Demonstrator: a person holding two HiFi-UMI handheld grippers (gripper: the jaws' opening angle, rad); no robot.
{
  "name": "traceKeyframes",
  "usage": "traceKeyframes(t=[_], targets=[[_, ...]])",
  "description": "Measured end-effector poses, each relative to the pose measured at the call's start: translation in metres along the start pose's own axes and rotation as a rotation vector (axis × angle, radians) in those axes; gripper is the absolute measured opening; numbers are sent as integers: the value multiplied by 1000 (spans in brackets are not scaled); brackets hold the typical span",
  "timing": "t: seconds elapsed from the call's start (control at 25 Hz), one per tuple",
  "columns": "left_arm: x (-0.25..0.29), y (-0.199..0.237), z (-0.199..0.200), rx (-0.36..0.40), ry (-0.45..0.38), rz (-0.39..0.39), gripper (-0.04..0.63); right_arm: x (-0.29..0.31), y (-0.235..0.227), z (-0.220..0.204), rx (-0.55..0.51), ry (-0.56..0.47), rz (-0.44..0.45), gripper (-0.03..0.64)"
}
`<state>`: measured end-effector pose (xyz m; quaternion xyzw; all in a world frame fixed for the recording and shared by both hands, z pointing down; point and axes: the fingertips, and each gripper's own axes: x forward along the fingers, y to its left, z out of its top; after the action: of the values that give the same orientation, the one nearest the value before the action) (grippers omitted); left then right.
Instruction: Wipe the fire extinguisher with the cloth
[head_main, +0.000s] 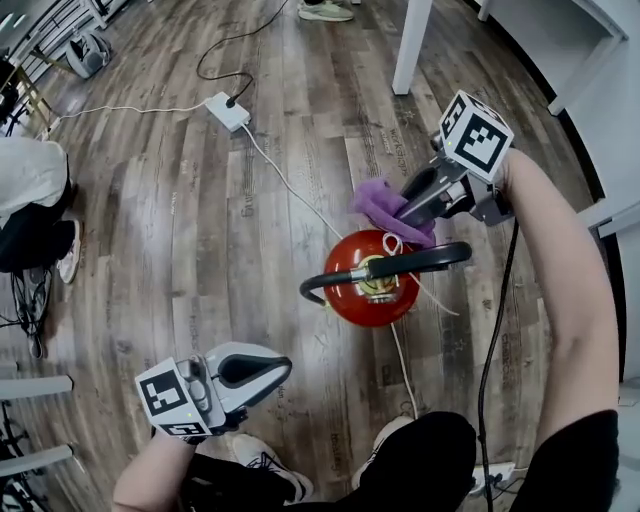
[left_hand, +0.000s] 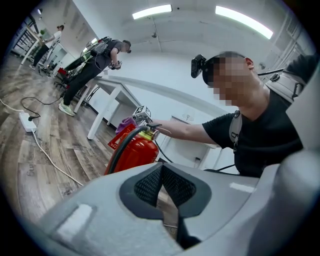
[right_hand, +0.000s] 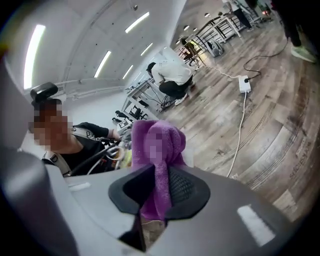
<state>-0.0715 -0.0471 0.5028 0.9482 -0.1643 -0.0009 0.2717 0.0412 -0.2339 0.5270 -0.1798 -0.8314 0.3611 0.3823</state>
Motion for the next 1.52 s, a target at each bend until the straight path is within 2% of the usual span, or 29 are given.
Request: traceKeyframes(t=[0.2, 0.36, 0.48, 0.64, 0.76, 0.84, 1.0, 1.08, 1.32, 1.52], targets=[[-16, 2, -5, -5, 9, 40, -2, 43, -55, -34, 116, 0, 34, 67], [-20, 5, -6, -18, 12, 69, -2, 82, -104, -71, 215, -42, 53, 66], [-20, 4, -8, -31, 18, 77, -2, 111, -146, -105, 278, -58, -3, 64], [-18, 6, -12, -44, 24, 88, -2, 147, -206, -160, 361, -73, -144, 64], [-16, 9, -14, -54, 30, 96, -2, 165, -229, -188, 418, -93, -234, 64], [-14, 10, -15, -62, 30, 98, -2, 169, -236, -193, 426, -114, -260, 64], [-8, 7, -14, -56, 27, 80, -2, 165, -229, -188, 371, -85, -278, 64], [-6, 5, -13, -44, 20, 66, -2, 156, -215, -176, 350, -116, -243, 64], [-4, 0, -14, -15, 15, 32, -2, 95, -133, -114, 265, -401, -17, 66], [5, -3, -7, 20, -5, 7, 0, 47, -67, -99, 187, -604, 85, 66]])
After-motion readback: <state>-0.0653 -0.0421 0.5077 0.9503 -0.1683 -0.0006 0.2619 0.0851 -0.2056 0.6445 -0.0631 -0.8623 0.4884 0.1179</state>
